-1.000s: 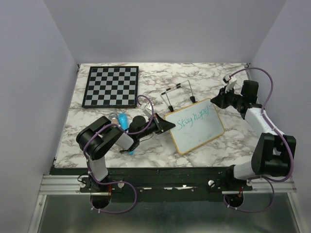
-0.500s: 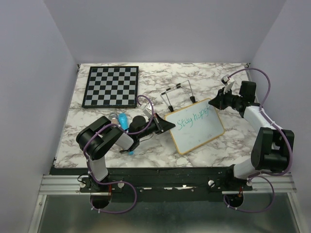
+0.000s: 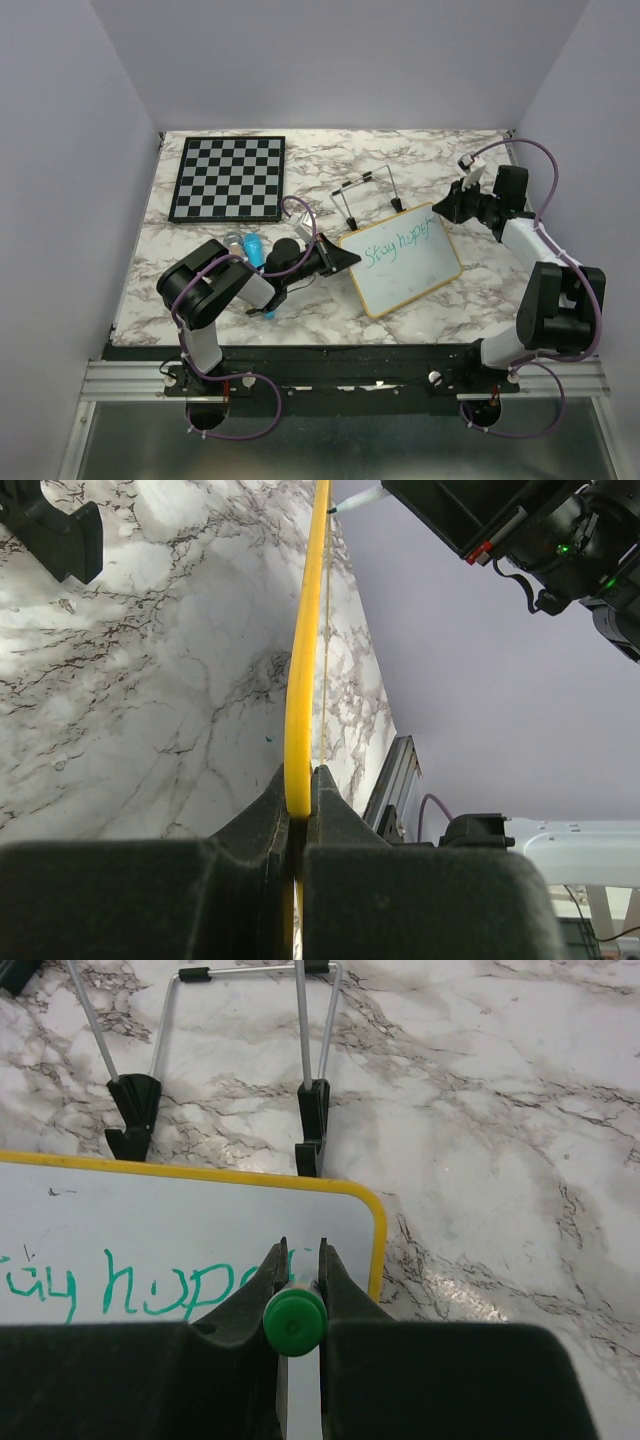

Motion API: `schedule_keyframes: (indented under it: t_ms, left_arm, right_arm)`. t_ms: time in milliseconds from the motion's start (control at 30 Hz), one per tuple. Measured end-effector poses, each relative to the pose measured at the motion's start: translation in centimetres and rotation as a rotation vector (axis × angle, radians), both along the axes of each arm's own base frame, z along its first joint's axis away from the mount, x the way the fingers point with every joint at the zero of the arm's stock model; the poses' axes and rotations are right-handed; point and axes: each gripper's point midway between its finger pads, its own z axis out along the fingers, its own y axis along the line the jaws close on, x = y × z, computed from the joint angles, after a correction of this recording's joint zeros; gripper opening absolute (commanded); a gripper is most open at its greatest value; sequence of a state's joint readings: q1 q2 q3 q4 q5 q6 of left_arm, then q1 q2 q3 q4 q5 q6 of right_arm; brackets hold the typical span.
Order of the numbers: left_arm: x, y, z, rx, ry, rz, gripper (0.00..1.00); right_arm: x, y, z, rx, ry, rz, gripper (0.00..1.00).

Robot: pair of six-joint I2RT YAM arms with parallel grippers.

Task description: Write a sentence on the whiteboard

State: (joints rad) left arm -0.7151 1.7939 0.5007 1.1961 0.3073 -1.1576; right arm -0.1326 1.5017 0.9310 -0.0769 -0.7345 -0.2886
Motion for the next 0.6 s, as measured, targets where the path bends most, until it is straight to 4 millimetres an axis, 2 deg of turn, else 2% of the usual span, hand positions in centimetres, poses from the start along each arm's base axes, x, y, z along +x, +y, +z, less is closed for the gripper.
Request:
schedule_keyframes:
  t_ms: [367, 600]
  left_arm:
    - [0.0, 0.0, 0.0, 0.001, -0.006, -0.001, 0.0]
    - [0.0, 0.0, 0.1, 0.0, -0.007, -0.001, 0.0]
  right_arm:
    - [0.0, -0.1, 1.5, -0.011, -0.046, -0.008, 0.0]
    - [0.0, -0.1, 1.0, -0.01, -0.033, -0.008, 0.01]
